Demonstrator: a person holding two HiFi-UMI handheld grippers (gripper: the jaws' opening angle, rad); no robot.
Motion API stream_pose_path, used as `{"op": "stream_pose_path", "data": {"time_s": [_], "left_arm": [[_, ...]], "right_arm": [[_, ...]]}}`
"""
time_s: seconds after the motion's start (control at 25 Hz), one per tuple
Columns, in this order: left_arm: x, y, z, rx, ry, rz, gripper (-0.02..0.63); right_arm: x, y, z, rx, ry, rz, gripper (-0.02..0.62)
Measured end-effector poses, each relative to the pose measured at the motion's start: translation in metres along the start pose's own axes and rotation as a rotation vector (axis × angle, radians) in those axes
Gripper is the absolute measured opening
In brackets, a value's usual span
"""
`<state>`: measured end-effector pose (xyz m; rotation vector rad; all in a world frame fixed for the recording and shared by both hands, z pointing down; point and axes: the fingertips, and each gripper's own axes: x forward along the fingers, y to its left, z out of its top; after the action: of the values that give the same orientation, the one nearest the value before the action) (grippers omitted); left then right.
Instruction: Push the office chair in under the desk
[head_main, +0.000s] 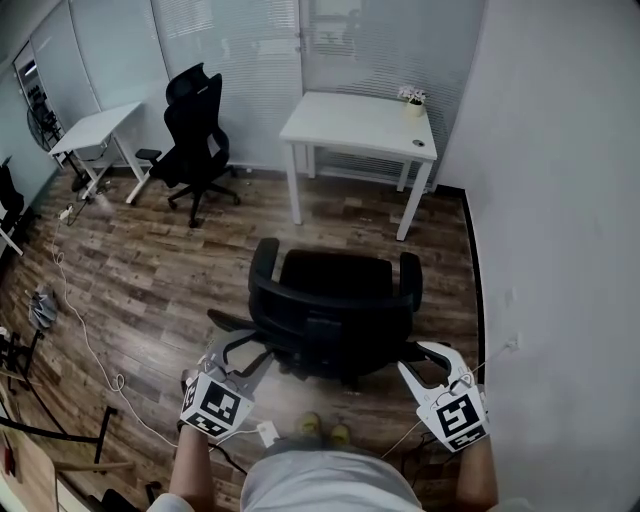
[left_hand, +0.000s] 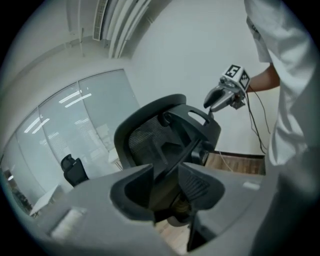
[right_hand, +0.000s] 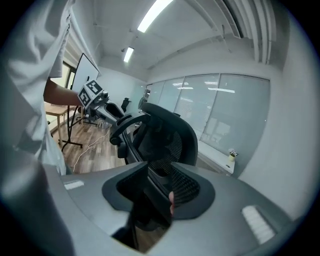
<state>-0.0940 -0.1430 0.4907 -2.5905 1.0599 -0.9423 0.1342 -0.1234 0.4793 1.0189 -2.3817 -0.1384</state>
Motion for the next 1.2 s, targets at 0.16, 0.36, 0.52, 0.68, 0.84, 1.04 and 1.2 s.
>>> {"op": "stream_pose_path", "data": {"time_s": [0.16,0.36,0.52,0.68,0.84,1.04,1.2], "left_arm": [[0.006,0.005,-0.004,0.088,0.051,-0.074,0.156],[0.007,0.0,-0.016,0.197,0.117,-0.154,0.169],[0.012,0.001,-0.023,0.331,0.191,-0.179,0.175],[0.015,-0.001,-0.027,0.431,0.23,-0.215,0.183],[0.02,-0.004,-0.03,0.475,0.248,-0.24,0.189],[0.03,-0.006,-0.036,0.55,0.281,-0.23,0.18],[0.033,-0.007,-0.038,0.55,0.283,-0.235,0.167]], "right_arm": [[0.011,0.005,0.0,-0.08,0.078,0.04,0.123],[0.016,0.015,-0.005,-0.205,0.178,0.074,0.123],[0.021,0.02,-0.018,-0.343,0.311,0.112,0.123],[0.026,0.023,-0.022,-0.395,0.375,0.134,0.123],[0.03,0.025,-0.025,-0.413,0.38,0.129,0.122],[0.032,0.024,-0.027,-0.431,0.395,0.123,0.122],[0.035,0.026,-0.03,-0.437,0.433,0.125,0.123]]}}
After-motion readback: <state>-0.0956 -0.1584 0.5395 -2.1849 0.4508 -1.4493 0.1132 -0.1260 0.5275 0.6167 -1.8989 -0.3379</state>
